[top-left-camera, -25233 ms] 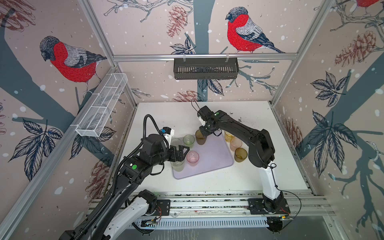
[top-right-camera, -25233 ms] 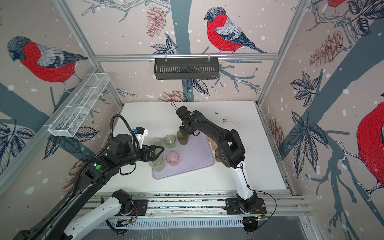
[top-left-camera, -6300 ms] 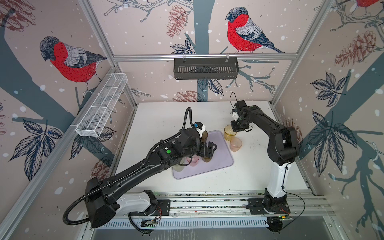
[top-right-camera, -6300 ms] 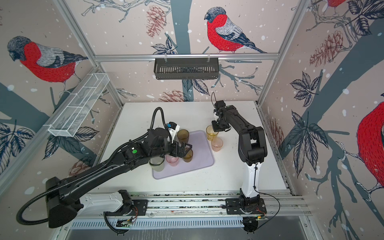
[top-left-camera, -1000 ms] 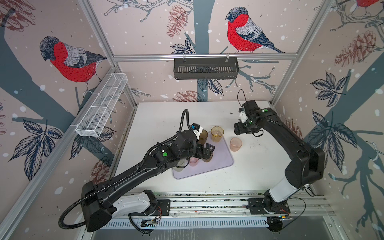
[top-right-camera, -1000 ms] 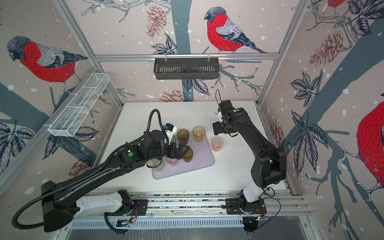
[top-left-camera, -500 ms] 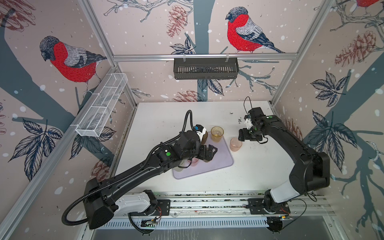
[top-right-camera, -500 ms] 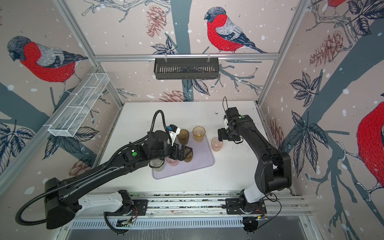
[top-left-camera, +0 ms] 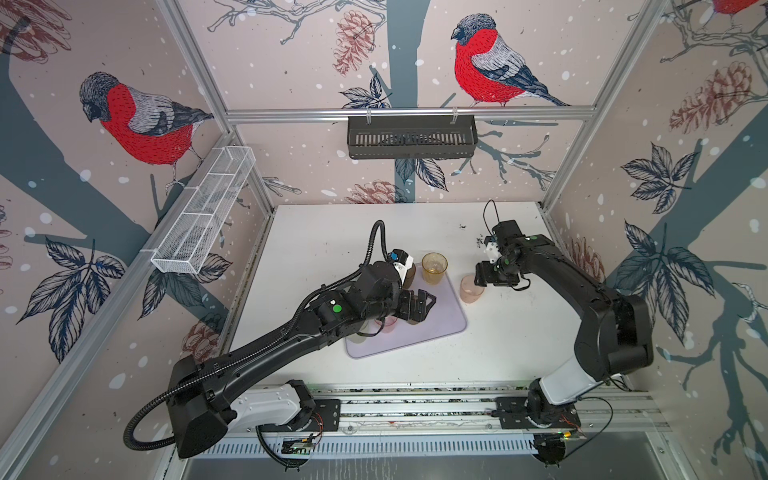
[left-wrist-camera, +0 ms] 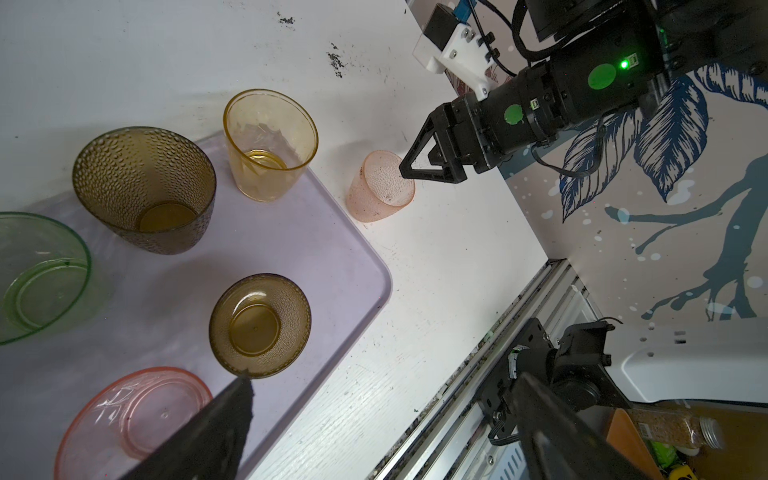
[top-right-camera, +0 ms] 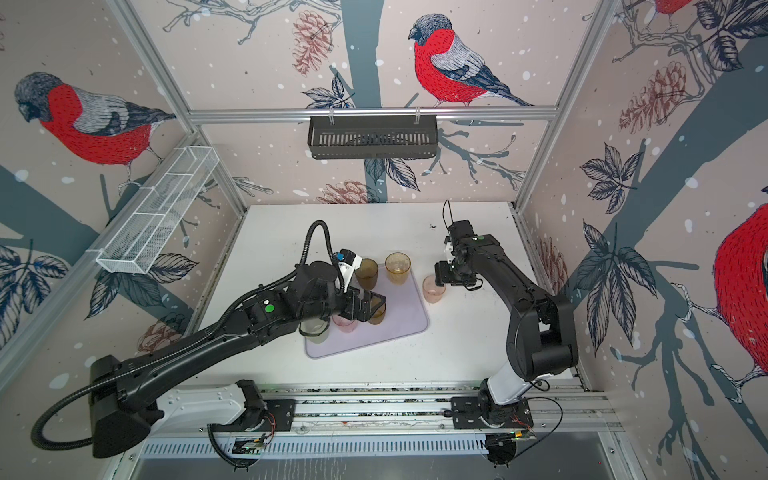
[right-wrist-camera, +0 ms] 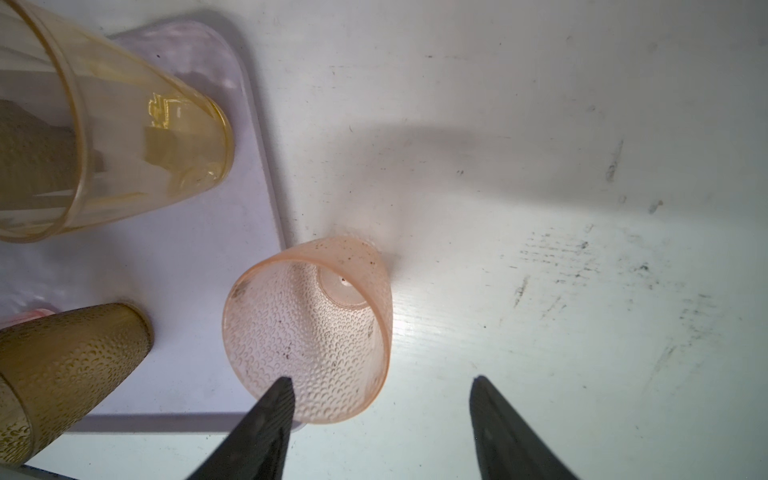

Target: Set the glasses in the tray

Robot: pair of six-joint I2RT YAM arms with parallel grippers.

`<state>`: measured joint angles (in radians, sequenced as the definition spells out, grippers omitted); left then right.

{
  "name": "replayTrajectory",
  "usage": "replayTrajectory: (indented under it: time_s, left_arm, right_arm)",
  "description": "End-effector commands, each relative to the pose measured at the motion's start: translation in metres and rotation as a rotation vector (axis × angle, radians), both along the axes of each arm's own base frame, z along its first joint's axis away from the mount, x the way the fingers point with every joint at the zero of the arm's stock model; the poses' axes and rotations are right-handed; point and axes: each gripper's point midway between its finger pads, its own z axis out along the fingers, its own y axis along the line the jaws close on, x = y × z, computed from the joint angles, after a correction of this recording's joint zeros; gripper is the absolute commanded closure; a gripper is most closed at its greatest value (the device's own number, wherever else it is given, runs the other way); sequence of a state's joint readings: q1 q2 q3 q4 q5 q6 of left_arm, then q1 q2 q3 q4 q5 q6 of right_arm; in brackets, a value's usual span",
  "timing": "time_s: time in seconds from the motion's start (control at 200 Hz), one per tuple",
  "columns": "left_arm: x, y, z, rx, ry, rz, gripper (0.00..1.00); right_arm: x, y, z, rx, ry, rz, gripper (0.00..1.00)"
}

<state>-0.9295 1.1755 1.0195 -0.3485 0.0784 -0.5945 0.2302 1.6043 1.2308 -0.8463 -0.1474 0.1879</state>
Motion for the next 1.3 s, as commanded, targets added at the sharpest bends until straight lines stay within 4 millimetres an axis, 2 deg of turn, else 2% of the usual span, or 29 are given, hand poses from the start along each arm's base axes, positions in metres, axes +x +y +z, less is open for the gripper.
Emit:
replayTrajectory:
  time_s: [0.0,0.58,0.815,1.296]
  left_arm:
    - [0.001,-0.006,0.006,-0.027,-0.023,-0.02,0.03]
    - [-0.01,-0.025,-0.005,0.029,-0.042,-0.104,0.03]
    - [-0.014,-0.033,-0.008,0.059,-0.055,-0.128,0.03]
    - [-0.014,-0.032,-0.007,0.06,-0.059,-0.124,0.03]
  right_arm:
    - [0.004,0.001,-0.002,0.004,-0.008,-0.004,0.33]
    - [0.008,0.003,-0.015,0.003,0.009,0.002,0.45]
    - [0.01,0.003,-0.019,0.002,0.015,0.004,0.53]
    - [0.011,0.005,-0.025,-0.006,0.025,0.015,0.64]
